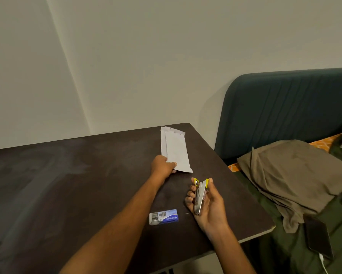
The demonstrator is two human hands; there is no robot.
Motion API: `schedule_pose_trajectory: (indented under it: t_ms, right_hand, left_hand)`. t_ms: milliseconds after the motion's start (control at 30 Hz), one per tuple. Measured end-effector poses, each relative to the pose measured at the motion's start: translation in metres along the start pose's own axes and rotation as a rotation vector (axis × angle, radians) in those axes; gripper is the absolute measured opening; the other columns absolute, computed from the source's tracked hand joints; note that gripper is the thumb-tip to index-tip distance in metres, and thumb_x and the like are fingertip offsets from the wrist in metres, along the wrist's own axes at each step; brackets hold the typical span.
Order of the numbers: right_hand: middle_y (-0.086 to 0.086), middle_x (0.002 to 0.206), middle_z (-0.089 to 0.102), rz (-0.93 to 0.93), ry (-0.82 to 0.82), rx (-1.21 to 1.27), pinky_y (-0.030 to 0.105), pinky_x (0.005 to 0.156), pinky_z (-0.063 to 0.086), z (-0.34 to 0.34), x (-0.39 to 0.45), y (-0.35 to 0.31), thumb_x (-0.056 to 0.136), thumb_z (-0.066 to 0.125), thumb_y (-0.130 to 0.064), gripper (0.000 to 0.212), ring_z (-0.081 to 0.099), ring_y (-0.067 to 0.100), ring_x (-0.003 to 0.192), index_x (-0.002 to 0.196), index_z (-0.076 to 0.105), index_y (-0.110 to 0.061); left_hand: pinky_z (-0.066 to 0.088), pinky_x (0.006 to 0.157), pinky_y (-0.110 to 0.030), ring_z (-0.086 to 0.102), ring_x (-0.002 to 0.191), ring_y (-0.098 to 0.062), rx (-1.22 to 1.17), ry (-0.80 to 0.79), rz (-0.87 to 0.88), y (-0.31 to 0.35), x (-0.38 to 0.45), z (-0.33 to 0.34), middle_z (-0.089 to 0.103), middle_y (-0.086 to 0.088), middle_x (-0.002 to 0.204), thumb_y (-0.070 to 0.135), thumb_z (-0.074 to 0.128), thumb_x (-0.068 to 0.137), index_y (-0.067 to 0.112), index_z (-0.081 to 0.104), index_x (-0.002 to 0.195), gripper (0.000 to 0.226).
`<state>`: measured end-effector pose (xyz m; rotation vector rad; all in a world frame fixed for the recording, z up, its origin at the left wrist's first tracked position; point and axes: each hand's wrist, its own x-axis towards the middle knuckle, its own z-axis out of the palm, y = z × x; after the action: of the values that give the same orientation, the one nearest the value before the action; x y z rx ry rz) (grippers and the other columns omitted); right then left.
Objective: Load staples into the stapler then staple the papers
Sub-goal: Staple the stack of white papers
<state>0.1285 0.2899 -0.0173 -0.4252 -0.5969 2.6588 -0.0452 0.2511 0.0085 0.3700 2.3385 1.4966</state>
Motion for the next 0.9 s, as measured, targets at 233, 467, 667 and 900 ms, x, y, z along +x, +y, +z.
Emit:
schedule_pose_trajectory:
  t_ms: [233,467,667,900]
  right_hand:
    - [0.007,0.076,0.053,0.022,-0.041,-0.215,0.023,0.054,0.045,0.008,-0.013,0.007,0.088,0.050,-0.049,0.053,0.048,0.014,0.062,0.111,0.061,-0.002]
    - [0.008,0.074,0.059,0.114,-0.124,-0.631,0.023,0.049,0.044,0.049,-0.027,0.028,0.092,0.049,-0.046,0.052,0.049,0.014,0.059,0.111,0.063,0.001]
    - [0.009,0.074,0.064,0.164,-0.165,-1.067,0.029,0.057,0.050,0.080,-0.029,0.087,0.090,0.053,-0.049,0.045,0.056,0.018,0.056,0.092,0.068,-0.006]
    - [0.011,0.077,0.067,0.138,-0.087,-1.042,0.030,0.061,0.055,0.083,-0.019,0.130,0.090,0.055,-0.046,0.045,0.061,0.018,0.062,0.092,0.067,-0.003]
  left_hand:
    - [0.057,0.061,-0.019,0.054,0.113,-0.023,-0.386,0.081,0.098,-0.034,-0.043,-0.056,0.047,-0.007,0.130,-0.002,0.070,0.078,0.027,0.035,0.120,0.062]
    - [0.058,0.076,-0.022,0.062,0.110,-0.021,-0.658,0.023,0.166,-0.079,-0.096,-0.110,0.059,-0.010,0.130,-0.003,0.061,0.088,0.014,0.071,0.103,0.025]
    - [0.057,0.090,-0.035,0.064,0.110,-0.015,-0.656,0.202,0.197,-0.116,-0.129,-0.148,0.062,-0.001,0.126,0.005,0.070,0.082,0.014,0.070,0.112,0.032]
    - [0.051,0.099,-0.042,0.058,0.119,-0.014,-0.567,0.252,0.309,-0.132,-0.137,-0.151,0.060,0.005,0.125,0.006,0.071,0.082,0.019,0.069,0.114,0.035]
